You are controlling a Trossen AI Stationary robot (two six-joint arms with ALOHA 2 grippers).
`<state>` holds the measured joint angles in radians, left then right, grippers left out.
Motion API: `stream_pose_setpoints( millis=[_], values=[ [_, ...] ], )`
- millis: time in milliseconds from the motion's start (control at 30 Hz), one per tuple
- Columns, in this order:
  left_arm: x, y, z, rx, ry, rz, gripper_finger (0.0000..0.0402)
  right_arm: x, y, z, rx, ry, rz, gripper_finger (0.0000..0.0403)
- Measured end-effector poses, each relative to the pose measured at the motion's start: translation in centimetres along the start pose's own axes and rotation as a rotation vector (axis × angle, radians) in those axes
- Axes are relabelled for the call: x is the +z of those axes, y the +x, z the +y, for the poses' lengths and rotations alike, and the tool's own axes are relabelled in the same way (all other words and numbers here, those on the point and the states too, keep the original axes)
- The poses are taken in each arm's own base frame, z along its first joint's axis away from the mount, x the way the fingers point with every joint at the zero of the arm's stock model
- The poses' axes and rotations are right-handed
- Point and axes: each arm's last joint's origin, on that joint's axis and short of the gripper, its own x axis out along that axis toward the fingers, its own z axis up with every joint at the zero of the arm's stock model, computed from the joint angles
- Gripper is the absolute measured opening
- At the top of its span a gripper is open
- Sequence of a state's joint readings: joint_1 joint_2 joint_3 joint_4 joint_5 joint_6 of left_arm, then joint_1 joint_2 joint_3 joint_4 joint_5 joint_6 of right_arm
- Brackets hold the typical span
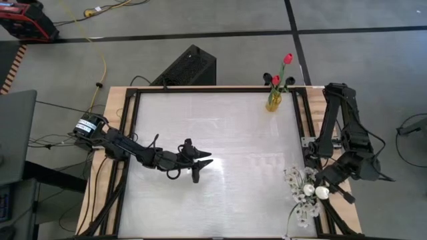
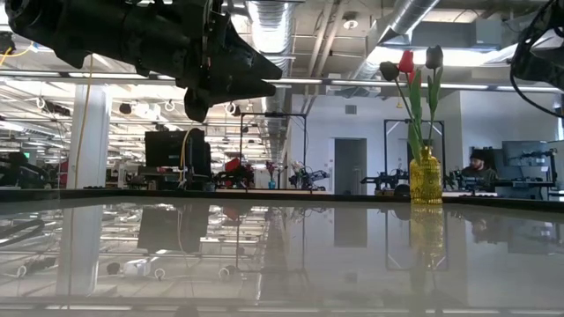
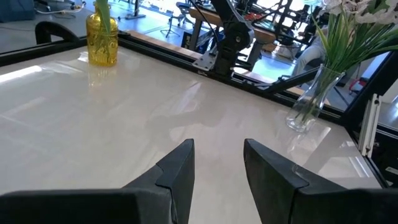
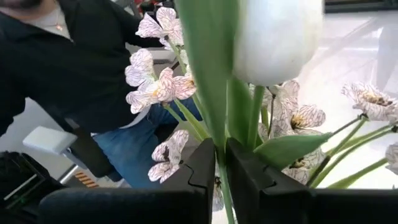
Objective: Sort flowers into vase by color
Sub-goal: Put the white flower into the transparent flower vase
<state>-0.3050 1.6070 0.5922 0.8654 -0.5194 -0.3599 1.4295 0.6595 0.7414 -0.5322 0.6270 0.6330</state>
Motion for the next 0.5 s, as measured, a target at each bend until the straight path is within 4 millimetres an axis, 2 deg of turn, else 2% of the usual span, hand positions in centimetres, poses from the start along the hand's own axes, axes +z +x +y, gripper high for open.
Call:
stream_pose_setpoints(
  millis=[300,500],
  values=[
    [0.00,0.00,0.00,0.000,0.000,0.000,0.0126,-0.03,-0.13,0.01,0.020,0.038,0.012,0.0071],
    [-0.04,0.00,0.01,0.001,0.003,0.004,0.0126,-0.12,-0.40,-0.05,0.072,0.201,0.060,0.0071]
  ],
)
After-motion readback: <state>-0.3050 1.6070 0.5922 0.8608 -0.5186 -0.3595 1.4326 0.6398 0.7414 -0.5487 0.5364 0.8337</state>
